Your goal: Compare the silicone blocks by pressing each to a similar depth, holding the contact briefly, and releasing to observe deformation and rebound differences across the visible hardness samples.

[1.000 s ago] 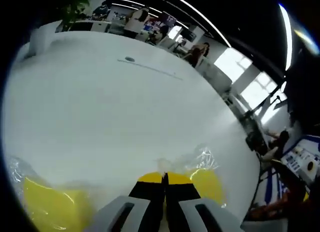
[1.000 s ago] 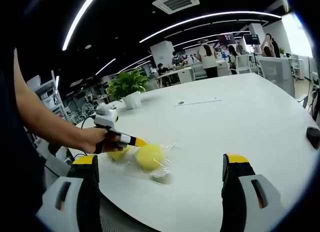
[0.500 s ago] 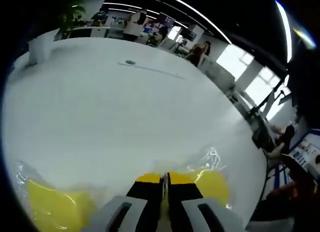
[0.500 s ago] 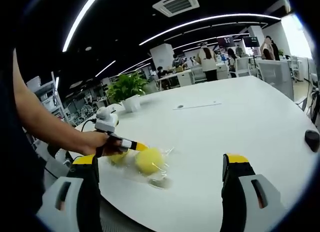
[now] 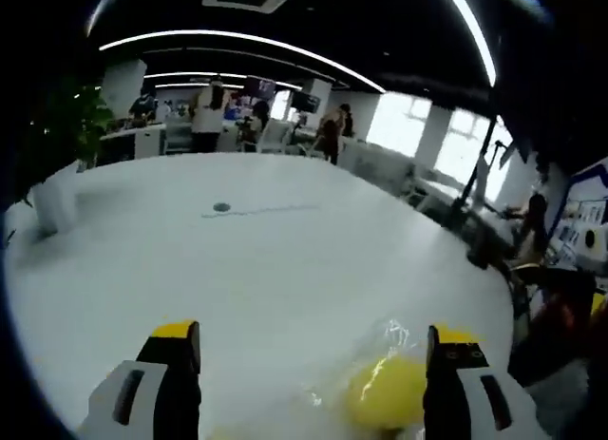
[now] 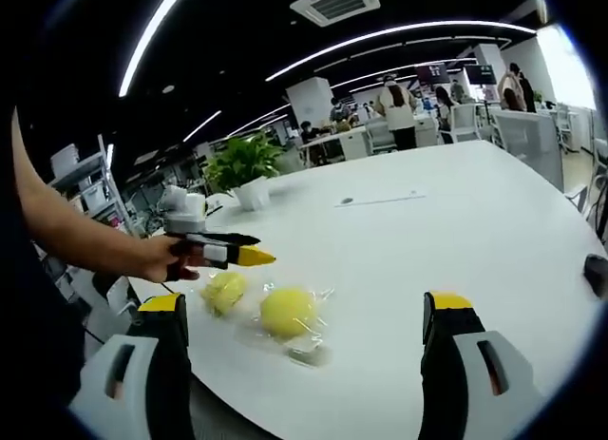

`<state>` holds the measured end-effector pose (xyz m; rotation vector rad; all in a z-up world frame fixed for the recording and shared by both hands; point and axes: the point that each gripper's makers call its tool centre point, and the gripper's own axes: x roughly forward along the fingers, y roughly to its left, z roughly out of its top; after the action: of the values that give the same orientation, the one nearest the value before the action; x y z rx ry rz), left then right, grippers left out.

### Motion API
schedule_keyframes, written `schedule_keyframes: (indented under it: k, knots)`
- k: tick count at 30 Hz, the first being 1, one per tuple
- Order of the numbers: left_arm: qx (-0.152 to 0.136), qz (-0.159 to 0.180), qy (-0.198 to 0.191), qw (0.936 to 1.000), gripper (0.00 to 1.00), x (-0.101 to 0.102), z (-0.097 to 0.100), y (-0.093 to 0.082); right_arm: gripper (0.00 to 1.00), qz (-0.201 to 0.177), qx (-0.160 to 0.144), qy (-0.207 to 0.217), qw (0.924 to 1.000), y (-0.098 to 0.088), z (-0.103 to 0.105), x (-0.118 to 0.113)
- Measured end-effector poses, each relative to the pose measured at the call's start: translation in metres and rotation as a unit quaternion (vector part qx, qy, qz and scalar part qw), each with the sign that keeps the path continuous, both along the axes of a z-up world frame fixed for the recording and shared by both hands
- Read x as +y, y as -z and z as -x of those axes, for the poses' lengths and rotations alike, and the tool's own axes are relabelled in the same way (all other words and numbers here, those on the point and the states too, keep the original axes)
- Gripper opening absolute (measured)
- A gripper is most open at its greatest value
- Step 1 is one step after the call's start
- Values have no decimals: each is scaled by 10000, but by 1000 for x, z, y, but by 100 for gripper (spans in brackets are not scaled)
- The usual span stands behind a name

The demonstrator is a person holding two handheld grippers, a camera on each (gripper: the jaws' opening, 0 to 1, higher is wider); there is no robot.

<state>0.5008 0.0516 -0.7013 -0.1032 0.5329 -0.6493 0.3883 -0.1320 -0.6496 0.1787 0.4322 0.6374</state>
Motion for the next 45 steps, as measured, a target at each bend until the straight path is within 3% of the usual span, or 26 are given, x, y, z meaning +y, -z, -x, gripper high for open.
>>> schedule_keyframes:
  k: [3,4,5,8,10,13,15,16,17,18,19,21,23,25,26,28,30,32,36,39,41,45]
  knots:
    - [-371,-24,386,9986,100,9,4,-29,96,-168,-24,152,9997,-10,-12,-6]
    - [-495,-334,661,9960,100,17,11,-35,96,-172,-37,137,9998,-14,-17,-7]
    - [-575,-377,611,9958,100,25,11,-42,96,-147,-56,137,9998,-16,-19,-7]
    - [-368,-284,546,9974,100,52,27,-59,96,-56,-143,93,9998,-21,-26,-8]
    - [-640,-245,472,9965,100,71,37,-74,96,-167,-213,162,9995,-30,-30,-10]
    - [-640,19,184,9978,100,99,53,-90,96,-36,-345,65,9994,-44,-39,-11]
    - [-864,-291,160,9957,100,117,64,-93,96,8,-356,-53,9994,-50,-41,-9]
    - [-897,-688,150,9935,100,128,70,-88,96,75,-369,-90,9992,-51,-42,-9]
    - [-921,-817,19,9924,100,137,74,-87,96,128,-414,-101,9990,-51,-44,-9]
    - [-912,-570,-169,9941,100,142,75,-90,96,103,-411,-94,9991,-52,-44,-9]
    - [-827,-114,-424,9956,100,148,81,-95,96,89,-402,-89,9991,-53,-44,-9]
    - [-867,-522,-580,9932,100,169,92,-90,96,170,-392,-129,9990,-48,-42,-8]
    - [-1081,-604,-715,9897,100,187,97,-88,96,363,-402,-201,9983,-41,-37,-7]
    - [-886,-552,-992,9896,100,201,103,-81,96,517,-429,-207,9975,-35,-31,-8]
    - [-815,-490,-964,9908,100,203,107,-79,96,505,-451,-187,9975,-34,-29,-8]
    - [-1155,-505,-915,9878,100,208,117,-84,97,530,-435,-194,9975,-30,-22,-9]
    - [-1115,-493,-914,9883,100,210,126,-79,96,601,-469,-193,9969,-26,-17,-12]
    - [-999,-740,-897,9882,100,214,136,-67,96,664,-460,-170,9966,-21,-11,-16]
    - [-1199,-606,-864,9872,100,213,151,-63,96,633,-480,-173,9967,-13,0,-19]
    - [-1131,-558,-854,9883,100,212,161,-54,96,709,-458,-219,9962,-2,12,-21]
    - [-905,-512,-856,9909,100,213,168,-44,97,713,-391,-221,9964,5,20,-19]
    - [-920,-468,-842,9911,100,214,184,-35,97,784,-305,-257,9961,17,34,-15]
